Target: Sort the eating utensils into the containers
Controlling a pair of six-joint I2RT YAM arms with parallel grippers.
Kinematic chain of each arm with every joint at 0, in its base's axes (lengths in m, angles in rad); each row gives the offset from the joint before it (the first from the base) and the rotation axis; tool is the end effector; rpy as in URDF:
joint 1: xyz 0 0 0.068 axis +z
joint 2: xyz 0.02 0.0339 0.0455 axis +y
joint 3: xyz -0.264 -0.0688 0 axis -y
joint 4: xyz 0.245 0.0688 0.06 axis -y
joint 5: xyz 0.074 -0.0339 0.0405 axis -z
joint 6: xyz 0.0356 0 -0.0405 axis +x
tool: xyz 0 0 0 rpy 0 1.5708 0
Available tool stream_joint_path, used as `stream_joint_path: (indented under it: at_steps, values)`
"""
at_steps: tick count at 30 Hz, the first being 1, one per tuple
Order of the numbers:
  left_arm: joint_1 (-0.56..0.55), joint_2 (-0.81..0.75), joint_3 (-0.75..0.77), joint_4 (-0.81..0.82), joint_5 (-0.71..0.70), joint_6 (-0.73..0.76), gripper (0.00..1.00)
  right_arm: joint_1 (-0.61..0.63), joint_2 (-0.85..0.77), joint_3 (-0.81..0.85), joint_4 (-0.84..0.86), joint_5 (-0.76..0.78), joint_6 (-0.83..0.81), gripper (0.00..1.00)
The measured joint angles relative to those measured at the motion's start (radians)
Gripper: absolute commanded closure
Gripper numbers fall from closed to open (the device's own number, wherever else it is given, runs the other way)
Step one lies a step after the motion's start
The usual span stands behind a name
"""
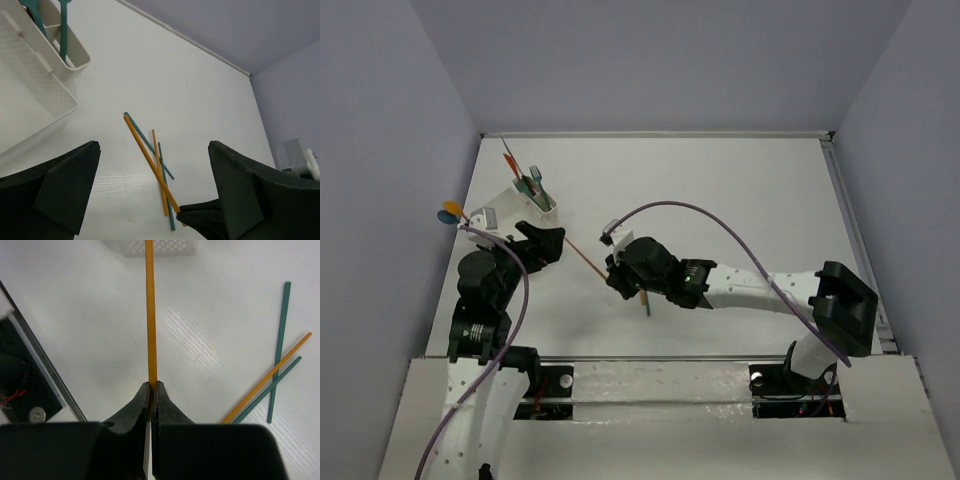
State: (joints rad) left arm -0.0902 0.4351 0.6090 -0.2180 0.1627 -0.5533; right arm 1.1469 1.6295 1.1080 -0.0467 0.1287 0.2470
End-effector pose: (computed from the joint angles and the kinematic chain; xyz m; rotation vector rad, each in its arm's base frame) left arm 0.1195 -0.0166 0.3215 -0.2527 1.6313 -0.6253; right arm 0.1563 0.3353 0.2482 -0.8908 2.0239 0.6681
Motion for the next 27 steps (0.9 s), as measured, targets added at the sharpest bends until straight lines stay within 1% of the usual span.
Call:
stream_joint_path:
  at_steps: [1, 2, 7, 9, 13, 14, 16, 18, 19, 20, 22, 25, 27]
  values:
    - [0.0, 0.017, -0.005, 0.016, 0.024, -0.012, 0.14, 0.0, -0.016, -0.005, 0.022, 0.002, 0.005, 1.0]
    - [0.0, 0.033, -0.016, 0.037, 0.05, -0.023, 0.18, 0.0, -0.038, -0.012, 0.053, 0.002, 0.011, 1.0]
    - [0.0, 0.099, -0.083, 0.111, 0.151, -0.076, 0.26, 0.0, -0.093, -0.049, 0.158, 0.0, 0.037, 1.0]
    - [0.0, 0.12, -0.1, 0.14, 0.185, -0.097, 0.33, 0.0, -0.095, -0.053, 0.18, -0.005, 0.042, 1.0]
    - [0.0, 0.152, -0.106, 0.192, 0.22, -0.121, 0.44, 0.0, -0.095, -0.055, 0.196, -0.011, 0.045, 1.0]
    - [0.0, 0.153, -0.106, 0.201, 0.226, -0.126, 0.5, 0.0, -0.095, -0.055, 0.2, -0.014, 0.045, 1.0]
    - [0.0, 0.159, -0.108, 0.237, 0.237, -0.135, 0.55, 0.0, -0.095, -0.055, 0.209, -0.019, 0.045, 1.0]
    - [0.0, 0.166, -0.114, 0.274, 0.249, -0.145, 0.64, 0.0, -0.095, -0.055, 0.219, -0.029, 0.046, 1.0]
    - [0.0, 0.17, -0.117, 0.284, 0.253, -0.147, 0.71, 0.0, -0.095, -0.055, 0.22, -0.032, 0.046, 1.0]
    - [0.0, 0.174, -0.122, 0.295, 0.255, -0.152, 0.85, 0.0, -0.095, -0.055, 0.221, -0.033, 0.047, 1.0]
    - [0.0, 0.184, -0.126, 0.304, 0.259, -0.163, 1.0, 0.0, -0.095, -0.056, 0.227, -0.037, 0.051, 1.0]
    - [-0.002, 0.191, -0.126, 0.322, 0.276, -0.18, 1.0, 0.0, -0.094, -0.057, 0.223, -0.039, 0.058, 1.0]
    - [-0.007, 0.19, -0.122, 0.323, 0.277, -0.179, 1.0, 0.0, -0.093, -0.058, 0.224, -0.039, 0.063, 0.93]
